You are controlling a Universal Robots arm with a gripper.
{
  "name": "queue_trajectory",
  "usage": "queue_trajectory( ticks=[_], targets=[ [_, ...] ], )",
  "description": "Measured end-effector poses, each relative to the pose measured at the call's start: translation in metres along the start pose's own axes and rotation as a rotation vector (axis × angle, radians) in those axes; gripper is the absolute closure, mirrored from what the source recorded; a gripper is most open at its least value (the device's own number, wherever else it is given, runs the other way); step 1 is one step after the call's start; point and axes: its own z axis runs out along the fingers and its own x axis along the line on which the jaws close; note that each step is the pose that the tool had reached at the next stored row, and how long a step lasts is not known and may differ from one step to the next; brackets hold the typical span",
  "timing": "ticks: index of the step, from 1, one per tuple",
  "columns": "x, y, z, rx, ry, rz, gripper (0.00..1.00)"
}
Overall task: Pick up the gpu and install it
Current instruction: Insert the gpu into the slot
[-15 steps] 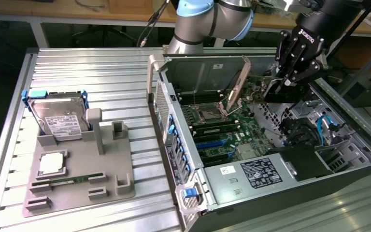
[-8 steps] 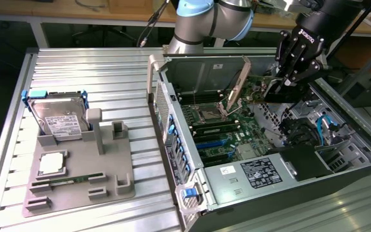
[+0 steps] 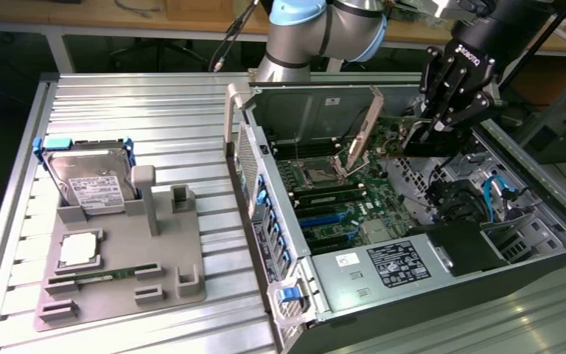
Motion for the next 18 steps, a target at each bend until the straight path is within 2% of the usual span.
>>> queue_trajectory(
  ticks=[5, 18],
  targets=[
    [-0.0001, 0.0002, 0.0, 0.002, 0.0017, -0.038, 0.73],
    [-0.0003, 0.0001, 0.0022, 0.0021, 0.0022, -0.038, 0.73]
  ],
)
